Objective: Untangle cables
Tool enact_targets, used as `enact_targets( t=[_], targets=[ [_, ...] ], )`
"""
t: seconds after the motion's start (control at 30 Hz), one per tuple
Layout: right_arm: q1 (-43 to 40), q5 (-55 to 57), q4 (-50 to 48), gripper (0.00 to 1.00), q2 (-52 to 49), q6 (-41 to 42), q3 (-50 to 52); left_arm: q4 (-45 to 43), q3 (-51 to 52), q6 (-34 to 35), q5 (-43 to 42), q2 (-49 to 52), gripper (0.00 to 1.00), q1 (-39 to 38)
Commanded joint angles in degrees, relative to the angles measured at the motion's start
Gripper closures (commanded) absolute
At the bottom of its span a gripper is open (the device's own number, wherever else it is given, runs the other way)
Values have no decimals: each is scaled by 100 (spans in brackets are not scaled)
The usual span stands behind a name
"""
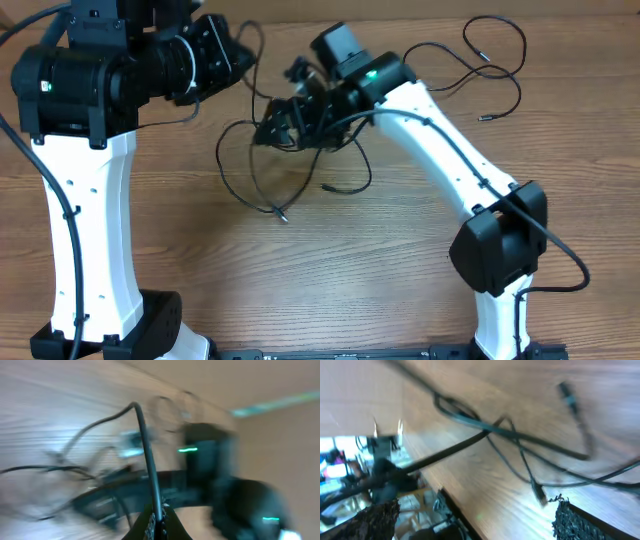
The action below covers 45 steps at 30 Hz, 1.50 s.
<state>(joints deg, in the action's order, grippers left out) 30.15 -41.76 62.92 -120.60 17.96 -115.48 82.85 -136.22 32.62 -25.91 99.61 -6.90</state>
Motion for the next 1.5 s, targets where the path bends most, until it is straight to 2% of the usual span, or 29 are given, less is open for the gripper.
enact_targets(
  t=[0.0, 0.2, 0.43, 0.57, 0.77, 1.0, 1.1, 1.27, 1.47],
  targets=[
    [-584, -400, -22, 0, 103, -15, -2, 142, -42, -269, 1126, 0, 96, -17],
    [-940, -807, -57, 0, 103, -39, -2, 160, -42, -267, 1043, 2, 96, -33],
    [-625, -809, -155, 0, 101, -37, -2, 9, -42, -269, -688, 2, 96, -120],
    [-317, -774, -348, 0, 101, -35, -2, -168, -42, -267, -1001, 2, 96, -398],
    [-52, 173, -234, 0, 101, 28, -2, -498, -46, -173, -1078, -9, 96, -680],
    [48, 1353, 205, 0, 101, 90, -2, -1759, -55, 400, -2347, -162, 96, -538],
    [31, 2374, 420, 0, 101, 501, -2, -2020, -55, 509, -2330, -321, 96, -531],
    [-212, 3226, 706, 0, 101, 501, -2, -1794, -55, 505, -1856, -673, 96, -162],
    [-863, 3770, 1126, 0, 101, 498, -2, -693, -55, 466, 20, -1115, 96, 953]
  ],
)
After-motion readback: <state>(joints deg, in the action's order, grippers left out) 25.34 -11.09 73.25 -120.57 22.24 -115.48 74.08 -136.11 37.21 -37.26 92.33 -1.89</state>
